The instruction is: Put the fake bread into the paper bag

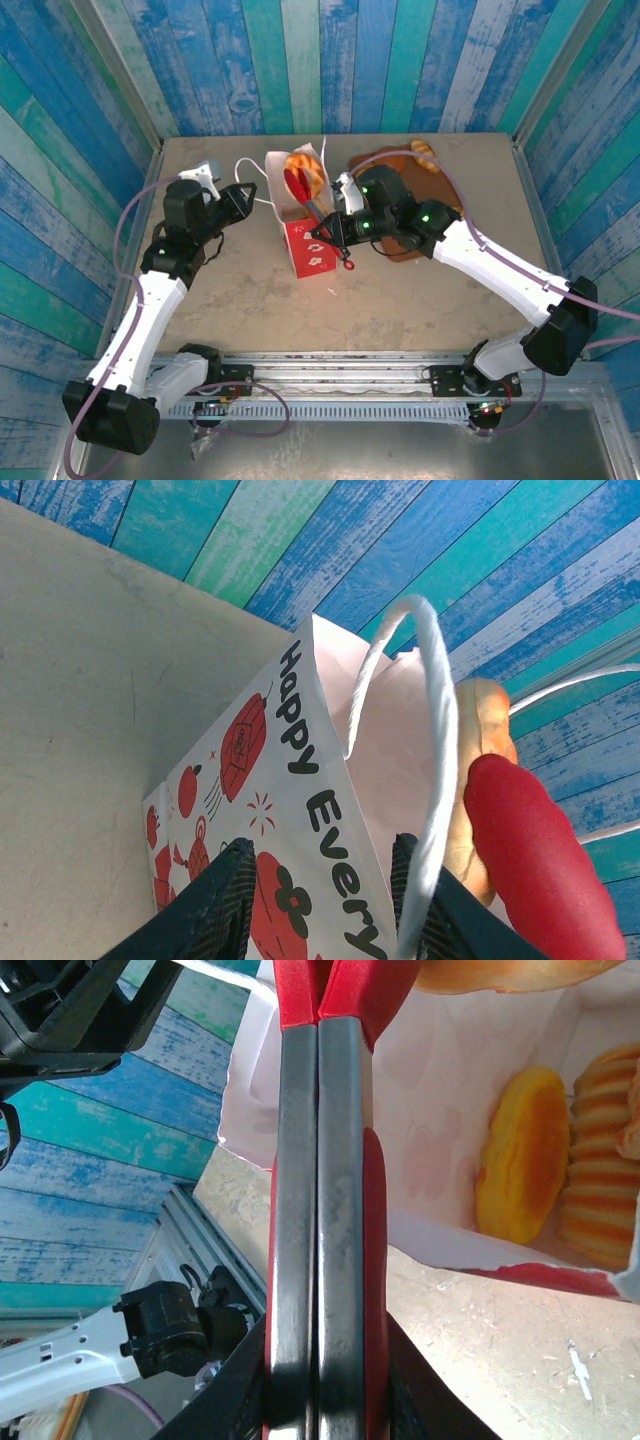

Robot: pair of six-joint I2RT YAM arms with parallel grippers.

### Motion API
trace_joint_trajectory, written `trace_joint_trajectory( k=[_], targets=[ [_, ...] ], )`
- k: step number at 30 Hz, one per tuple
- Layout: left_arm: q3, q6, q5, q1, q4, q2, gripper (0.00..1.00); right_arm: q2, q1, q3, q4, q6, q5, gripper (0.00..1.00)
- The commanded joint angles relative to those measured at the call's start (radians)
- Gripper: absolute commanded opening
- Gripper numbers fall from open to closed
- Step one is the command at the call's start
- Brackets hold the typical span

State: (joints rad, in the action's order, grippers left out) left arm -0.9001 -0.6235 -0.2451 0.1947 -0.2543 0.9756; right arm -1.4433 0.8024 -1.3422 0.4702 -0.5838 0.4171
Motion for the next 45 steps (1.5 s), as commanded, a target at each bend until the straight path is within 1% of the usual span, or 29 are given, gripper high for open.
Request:
trace_joint_trajectory(
  k=[1, 5, 9, 16, 26, 31, 34, 36, 39, 41, 43, 44, 45],
  targets=[
    [-0.001, 0.015, 0.006, 0.002, 0.004, -0.015, 0.40, 0.012, -0.006, -0.006, -0.024, 0.000, 0.040, 0.16],
    [-0.005, 0.014, 0.007, 0.002, 0.006, -0.014, 0.40, 0.014, -0.009, -0.011, -0.023, 0.011, 0.040, 0.31],
    [-0.005, 0.010, -0.004, 0.002, 0.008, -0.014, 0.40, 0.023, -0.012, -0.003, -0.023, 0.013, 0.032, 0.37],
    [0.001, 0.010, -0.007, 0.003, 0.008, -0.020, 0.41, 0.027, -0.011, -0.008, -0.023, 0.009, 0.033, 0.38],
    [-0.023, 0.020, -0.008, 0.002, -0.002, -0.027, 0.49, 0.060, -0.013, -0.058, -0.022, 0.030, 0.029, 0.38],
    [-0.041, 0.030, -0.035, 0.002, 0.009, -0.045, 0.61, 0.089, -0.018, -0.088, -0.062, 0.043, 0.041, 0.39],
    [-0.044, 0.047, -0.031, 0.002, 0.012, -0.079, 0.67, 0.099, -0.025, -0.136, -0.070, 0.061, 0.053, 0.40],
    [-0.036, 0.068, -0.025, 0.002, 0.022, -0.117, 0.74, 0.103, -0.032, -0.169, -0.068, 0.071, 0.055, 0.40],
    [-0.031, 0.114, 0.008, 0.002, 0.013, -0.187, 0.84, 0.117, -0.048, -0.214, -0.065, 0.083, 0.053, 0.40],
    [-0.028, 0.151, 0.044, 0.002, -0.006, -0.238, 0.93, 0.134, -0.061, -0.234, -0.062, 0.092, 0.038, 0.41],
    [-0.017, 0.182, 0.090, 0.002, -0.024, -0.286, 0.99, 0.156, -0.077, -0.241, -0.060, 0.093, 0.014, 0.41],
    [-0.008, 0.198, 0.119, 0.002, -0.032, -0.315, 0.95, 0.168, -0.086, -0.242, -0.061, 0.094, 0.000, 0.41],
    [0.003, 0.210, 0.144, 0.002, -0.037, -0.339, 0.94, 0.180, -0.093, -0.243, -0.059, 0.094, -0.012, 0.41]
  ],
)
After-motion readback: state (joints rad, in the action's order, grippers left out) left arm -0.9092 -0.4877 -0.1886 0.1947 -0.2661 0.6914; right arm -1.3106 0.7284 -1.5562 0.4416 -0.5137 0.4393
